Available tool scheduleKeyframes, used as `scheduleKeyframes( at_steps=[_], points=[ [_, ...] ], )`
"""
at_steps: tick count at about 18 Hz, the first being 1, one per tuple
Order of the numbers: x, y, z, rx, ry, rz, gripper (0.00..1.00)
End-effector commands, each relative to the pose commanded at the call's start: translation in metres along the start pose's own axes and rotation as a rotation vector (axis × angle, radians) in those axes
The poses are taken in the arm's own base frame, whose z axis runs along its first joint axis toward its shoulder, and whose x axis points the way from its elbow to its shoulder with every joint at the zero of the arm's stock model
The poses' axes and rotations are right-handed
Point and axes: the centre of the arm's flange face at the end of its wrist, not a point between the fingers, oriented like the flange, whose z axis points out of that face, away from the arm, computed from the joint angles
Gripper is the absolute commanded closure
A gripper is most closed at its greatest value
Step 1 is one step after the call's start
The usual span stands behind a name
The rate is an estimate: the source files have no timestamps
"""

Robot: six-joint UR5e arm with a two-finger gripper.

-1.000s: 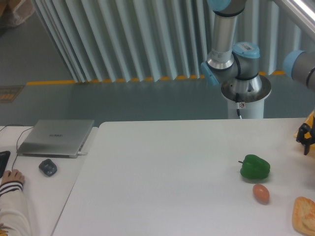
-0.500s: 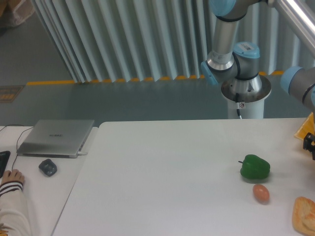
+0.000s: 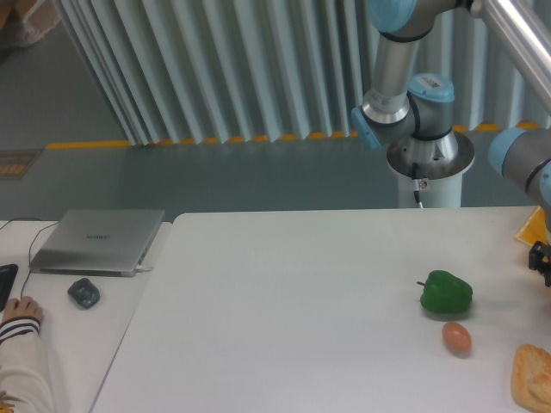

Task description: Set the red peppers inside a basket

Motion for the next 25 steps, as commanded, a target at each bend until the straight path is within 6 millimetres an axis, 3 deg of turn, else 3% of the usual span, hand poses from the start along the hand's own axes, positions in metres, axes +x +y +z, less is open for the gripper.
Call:
scheduleKeyframes(
  at_steps=[3,5,7,8,9,11,14,17,21,22,23,24,25],
  points=[
    [0.0,-0.001,0.003,-0.008,-0.001,0.001,0.0],
    [0.0,-0.001,0.003,-0.008,-0.001,0.002,0.07],
    [-0.001,-0.001,0.003,-0.008,-0.001,0.001,0.37],
    [-0.001,-0.001,0.003,-0.008,-0.001,0.004,0.43],
    [-0.001,-0.001,0.003,-0.008,-0.001,0.005,0.59],
    [-0.002,0.0,0.0,-0.004,-0.006,0.007,0.78],
    [-0.006,-0.001,-0.015,0.017,-0.029,-0.003,0.83],
    [-0.008,-0.005,-0.051,0.141,-0.031,-0.029,0.83],
    [-0.003,-0.011,-0.099,0.395,0.054,-0.193,0.83],
    [-0.008,-0.003,-0.115,0.427,0.05,-0.198,0.83],
    [-0.01,0.004,-0.119,0.418,0.048,-0.179,0.83],
    [-0.01,0.012,-0.118,0.395,0.055,-0.094,0.83],
    [-0.019,0.034,-0.11,0.343,0.053,-0.014,0.82]
  ],
)
